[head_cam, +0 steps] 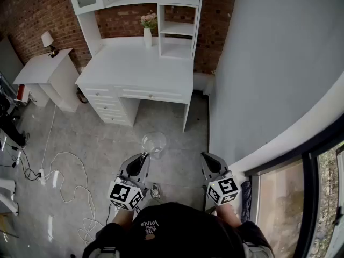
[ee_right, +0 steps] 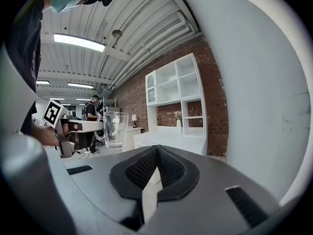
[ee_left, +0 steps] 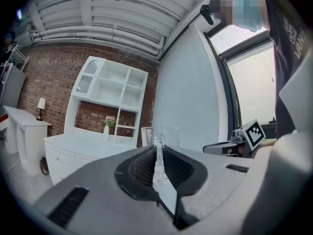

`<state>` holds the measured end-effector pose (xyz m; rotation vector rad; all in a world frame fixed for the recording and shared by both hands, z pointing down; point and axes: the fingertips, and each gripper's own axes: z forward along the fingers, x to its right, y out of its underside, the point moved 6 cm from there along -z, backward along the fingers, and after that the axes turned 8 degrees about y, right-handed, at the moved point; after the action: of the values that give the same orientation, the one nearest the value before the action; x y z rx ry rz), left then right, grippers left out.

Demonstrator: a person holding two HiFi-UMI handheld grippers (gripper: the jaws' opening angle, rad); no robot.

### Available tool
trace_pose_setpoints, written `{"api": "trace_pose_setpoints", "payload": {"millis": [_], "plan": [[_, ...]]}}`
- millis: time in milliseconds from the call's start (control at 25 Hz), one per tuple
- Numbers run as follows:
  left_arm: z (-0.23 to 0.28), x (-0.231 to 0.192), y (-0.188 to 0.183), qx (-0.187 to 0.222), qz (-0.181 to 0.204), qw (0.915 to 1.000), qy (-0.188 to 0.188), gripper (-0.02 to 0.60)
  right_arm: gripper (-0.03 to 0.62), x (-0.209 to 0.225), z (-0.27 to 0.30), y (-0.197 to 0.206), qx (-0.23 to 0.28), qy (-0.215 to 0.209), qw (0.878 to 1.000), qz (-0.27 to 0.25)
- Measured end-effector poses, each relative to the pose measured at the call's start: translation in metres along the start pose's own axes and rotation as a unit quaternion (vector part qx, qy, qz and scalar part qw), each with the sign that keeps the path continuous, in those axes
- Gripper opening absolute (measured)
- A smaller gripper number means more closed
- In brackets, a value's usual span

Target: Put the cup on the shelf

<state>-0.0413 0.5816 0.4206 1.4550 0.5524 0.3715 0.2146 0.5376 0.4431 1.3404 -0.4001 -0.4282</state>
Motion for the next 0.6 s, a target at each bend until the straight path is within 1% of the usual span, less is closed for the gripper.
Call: {"api": "trace_pose_setpoints", "payload": {"millis": [280,440,600], "plan": [[0.007,-0.016,-0.005,0.000,0.002,1.0000,0.005,0.029,-0.002,-0.005,0.016,-0.008,0.004,0.002,1.000,0.000],[0.015,-0.030,-0.005,-0.002,0.001,1.0000,0.009,0.029,0.000,-0.004,0.030,-0.012,0.009,0.003,1.000,0.022],[0.024,-0.050,-0.007,-0.003,-0.001,0.9999,0.016,0.029,0.000,-0.004,0.051,-0.016,0.009,0.016,1.000,0.025]]}}
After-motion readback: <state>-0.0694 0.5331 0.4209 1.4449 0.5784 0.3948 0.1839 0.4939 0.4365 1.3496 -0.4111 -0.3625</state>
